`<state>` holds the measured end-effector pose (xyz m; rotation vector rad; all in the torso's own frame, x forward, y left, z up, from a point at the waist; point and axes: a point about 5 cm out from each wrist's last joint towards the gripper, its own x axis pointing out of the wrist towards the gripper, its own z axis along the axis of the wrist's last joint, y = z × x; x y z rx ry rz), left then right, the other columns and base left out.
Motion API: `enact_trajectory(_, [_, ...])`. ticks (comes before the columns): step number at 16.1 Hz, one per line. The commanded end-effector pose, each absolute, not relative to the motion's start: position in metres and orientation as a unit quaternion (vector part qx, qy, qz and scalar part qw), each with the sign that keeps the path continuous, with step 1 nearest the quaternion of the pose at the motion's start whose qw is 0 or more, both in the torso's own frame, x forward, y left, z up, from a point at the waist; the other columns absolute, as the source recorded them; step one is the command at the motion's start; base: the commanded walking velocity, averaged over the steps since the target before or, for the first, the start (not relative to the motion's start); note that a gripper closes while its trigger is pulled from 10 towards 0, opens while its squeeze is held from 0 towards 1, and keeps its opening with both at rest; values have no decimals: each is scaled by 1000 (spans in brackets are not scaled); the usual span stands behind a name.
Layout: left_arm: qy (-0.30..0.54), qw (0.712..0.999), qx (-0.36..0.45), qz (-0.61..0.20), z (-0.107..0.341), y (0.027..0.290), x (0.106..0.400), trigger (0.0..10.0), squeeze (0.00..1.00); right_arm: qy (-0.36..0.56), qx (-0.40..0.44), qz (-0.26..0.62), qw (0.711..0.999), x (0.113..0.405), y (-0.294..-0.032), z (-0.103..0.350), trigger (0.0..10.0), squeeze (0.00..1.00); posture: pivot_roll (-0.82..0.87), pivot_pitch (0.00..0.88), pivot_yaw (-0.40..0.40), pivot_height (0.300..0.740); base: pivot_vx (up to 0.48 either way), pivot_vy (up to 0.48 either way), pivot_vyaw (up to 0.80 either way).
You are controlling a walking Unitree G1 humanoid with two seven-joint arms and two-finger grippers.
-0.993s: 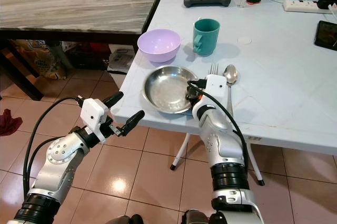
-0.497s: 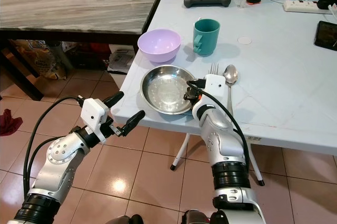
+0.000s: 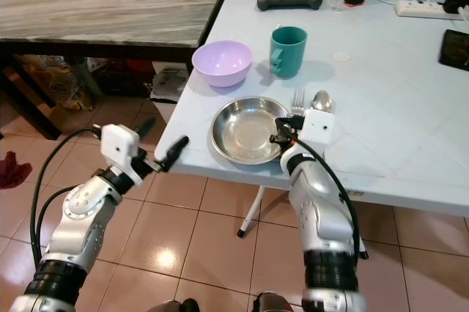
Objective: Setting the table
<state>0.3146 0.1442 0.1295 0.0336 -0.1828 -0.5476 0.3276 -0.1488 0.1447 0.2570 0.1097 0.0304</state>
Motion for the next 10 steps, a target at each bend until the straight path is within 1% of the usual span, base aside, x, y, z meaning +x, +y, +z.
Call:
enact_trajectory(1, [-89,963,12,-253,129,149,317,10000,0,27,126,19,991,324,-145,155,10000,0,-267,107,91,740,0,0,0])
enact_trajectory(3, [-91,967,1,-240,130,149,322,10000,0,-9,112,8,994,320,-146,164,10000,0,-270,106,93,740,0,326,-513])
enact_trajectory(5, [-94,969,-10,-226,131,150,324,10000,0,-35,109,10,993,317,-144,173,10000,0,-271,105,95,740,0,343,-769])
enact_trajectory(10, [-97,971,-16,-217,130,147,327,10000,0,-48,95,5,994,315,-143,175,10000,0,-269,99,93,740,0,346,-779])
